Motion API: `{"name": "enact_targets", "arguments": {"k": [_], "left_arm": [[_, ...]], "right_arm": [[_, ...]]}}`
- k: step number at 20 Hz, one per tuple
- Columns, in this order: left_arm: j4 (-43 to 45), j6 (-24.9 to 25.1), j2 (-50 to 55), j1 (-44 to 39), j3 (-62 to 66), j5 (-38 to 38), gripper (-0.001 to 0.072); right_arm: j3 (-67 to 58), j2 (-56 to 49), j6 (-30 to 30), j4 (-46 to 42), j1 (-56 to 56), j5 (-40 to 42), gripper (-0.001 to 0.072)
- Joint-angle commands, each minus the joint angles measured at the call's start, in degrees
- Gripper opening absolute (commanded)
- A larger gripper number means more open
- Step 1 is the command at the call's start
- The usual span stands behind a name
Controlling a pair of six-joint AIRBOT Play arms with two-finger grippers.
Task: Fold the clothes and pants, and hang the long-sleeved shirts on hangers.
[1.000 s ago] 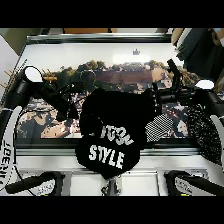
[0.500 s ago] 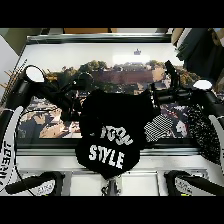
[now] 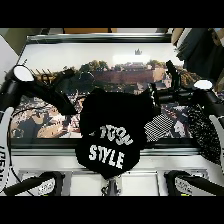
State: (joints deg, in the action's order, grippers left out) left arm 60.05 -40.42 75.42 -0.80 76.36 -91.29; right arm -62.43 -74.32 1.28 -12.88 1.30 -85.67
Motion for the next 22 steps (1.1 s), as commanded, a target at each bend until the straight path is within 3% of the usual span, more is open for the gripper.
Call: {"name": "enact_targets", "arguments": {"k": [1,6,8,9,11,15,16,17,20,22], "left_arm": [[0.4,-5.4,-3.7,4.8,0.1,2.8,0.0508],[0.4,-20.1,-12.8,15.0,0.0,13.8,0.0507],[0.4,-26.7,-16.0,17.8,-0.2,14.4,0.0499],[0.4,-28.6,-17.6,18.2,-1.2,14.4,0.0466],[0.4,-32.5,-21.3,16.9,-5.8,14.9,0.0466],[0.4,-42.0,-27.0,5.3,-19.0,21.2,0.0471],[0.4,-43.3,-27.6,1.1,-21.6,24.4,0.0550],[0.4,-45.4,-27.8,-3.6,-23.6,28.3,0.0569],[0.9,-50.8,-25.5,-14.2,-25.4,39.5,0.0538],[6.7,-56.5,-21.5,-20.4,-23.3,40.3,0.0538]], "right_arm": [[0.0,0.0,0.0,0.0,0.1,-0.1,0.0010],[0.0,1.3,0.3,0.1,1.6,0.8,0.0010],[0.0,3.1,0.8,0.1,2.3,3.8,0.0010],[0.0,4.0,1.3,0.1,2.4,5.3,0.0010],[0.0,5.5,1.3,0.1,2.6,7.5,0.0010],[0.0,6.1,2.2,0.1,2.7,7.9,0.0010],[0.0,6.1,2.2,0.1,2.7,7.9,0.0010],[0.0,6.1,2.2,0.1,2.7,7.9,0.0010],[0.0,6.1,3.5,0.1,2.7,7.9,0.0010],[0.0,6.1,3.5,0.1,2.7,7.9,0.0010]]}}
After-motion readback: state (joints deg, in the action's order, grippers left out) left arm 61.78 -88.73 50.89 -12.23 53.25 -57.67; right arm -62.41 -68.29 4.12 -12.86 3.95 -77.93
